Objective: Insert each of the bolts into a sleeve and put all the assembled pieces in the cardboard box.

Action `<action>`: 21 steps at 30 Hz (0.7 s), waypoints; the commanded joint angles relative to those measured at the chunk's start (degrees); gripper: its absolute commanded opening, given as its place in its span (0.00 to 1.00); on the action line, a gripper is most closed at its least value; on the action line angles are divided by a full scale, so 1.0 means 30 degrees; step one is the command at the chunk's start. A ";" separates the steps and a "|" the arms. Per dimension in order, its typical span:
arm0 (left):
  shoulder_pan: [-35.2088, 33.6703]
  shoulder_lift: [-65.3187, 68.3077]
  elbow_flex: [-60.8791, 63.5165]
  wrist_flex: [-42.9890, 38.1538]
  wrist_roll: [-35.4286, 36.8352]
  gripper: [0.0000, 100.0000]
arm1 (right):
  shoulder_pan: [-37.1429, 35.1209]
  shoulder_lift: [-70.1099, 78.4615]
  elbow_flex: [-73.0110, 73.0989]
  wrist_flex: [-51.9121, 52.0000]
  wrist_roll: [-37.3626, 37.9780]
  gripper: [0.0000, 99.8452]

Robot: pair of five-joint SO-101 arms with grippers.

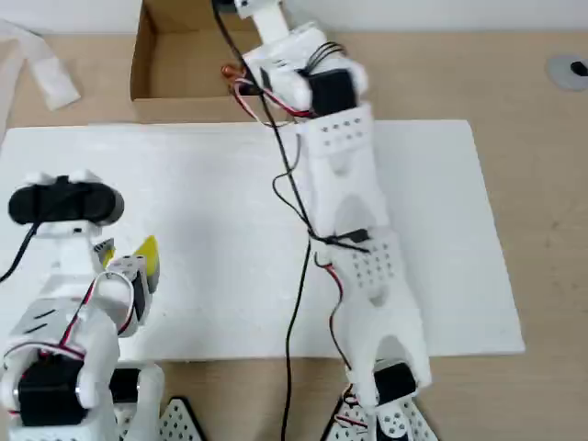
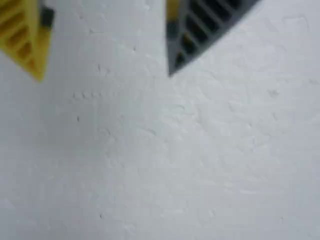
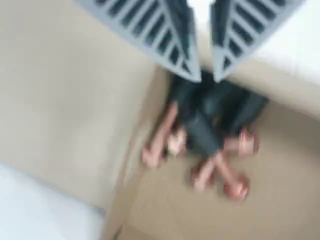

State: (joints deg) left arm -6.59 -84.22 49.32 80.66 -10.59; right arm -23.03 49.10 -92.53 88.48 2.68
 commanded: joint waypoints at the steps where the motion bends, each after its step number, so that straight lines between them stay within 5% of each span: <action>1: -0.0205 -0.1304 0.0879 -0.0908 0.0147 0.17 | 0.0190 -0.3912 -0.0952 0.4864 -0.0440 0.01; 7: -0.0205 -0.3648 0.2696 -0.1201 0.0059 0.17 | 0.3297 -0.9099 0.3443 0.4747 -0.1758 0.01; 15: -0.0205 -0.5846 0.3780 -0.1201 0.0029 0.17 | 0.4938 -2.1289 2.1084 0.4454 -0.2198 0.01; 21: -0.0205 -0.6725 0.4894 -0.1788 0.0029 0.17 | 0.5260 -2.8059 3.0051 0.2110 -0.2051 0.01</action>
State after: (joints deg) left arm -6.59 -104.09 63.21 77.58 -10.59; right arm -9.32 -25.01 -14.55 98.24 -3.56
